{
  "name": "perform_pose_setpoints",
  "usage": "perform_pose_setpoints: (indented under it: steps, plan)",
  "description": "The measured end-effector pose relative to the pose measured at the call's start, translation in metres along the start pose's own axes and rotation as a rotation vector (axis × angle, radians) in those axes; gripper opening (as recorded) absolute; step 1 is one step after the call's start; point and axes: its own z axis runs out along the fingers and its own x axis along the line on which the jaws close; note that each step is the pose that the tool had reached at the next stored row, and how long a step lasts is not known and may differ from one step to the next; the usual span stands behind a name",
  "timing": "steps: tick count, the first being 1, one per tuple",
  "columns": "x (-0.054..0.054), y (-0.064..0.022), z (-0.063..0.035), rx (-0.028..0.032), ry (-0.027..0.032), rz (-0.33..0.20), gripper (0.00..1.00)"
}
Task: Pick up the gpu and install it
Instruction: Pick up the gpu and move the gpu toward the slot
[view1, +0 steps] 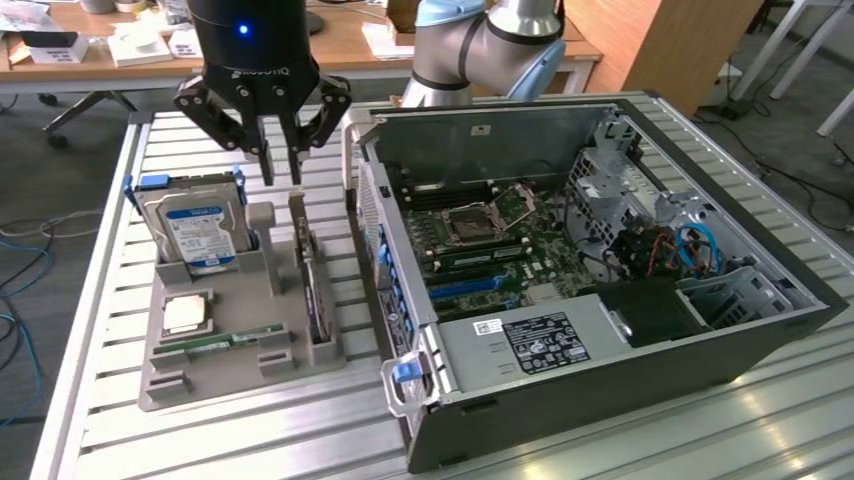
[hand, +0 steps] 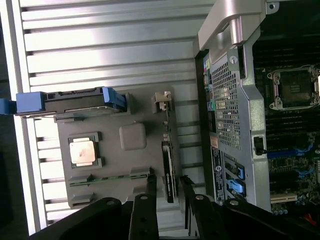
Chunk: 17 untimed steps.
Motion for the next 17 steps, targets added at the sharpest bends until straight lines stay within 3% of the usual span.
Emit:
perform_pose_setpoints:
  steps: [1,5,10,17]
  plan:
    - [0.0,0.0,0.0,0.0,0.0,0.0,0.29]
    - [0.0,0.0,0.0,0.0,0.0,0.0,0.47]
    - [0.0,-0.0004,0.0002,-0.0002,-0.0002,0.0,0.47]
    - [-0.0009,-0.0071,0.0004,0.0,0.0,0.0,0.47]
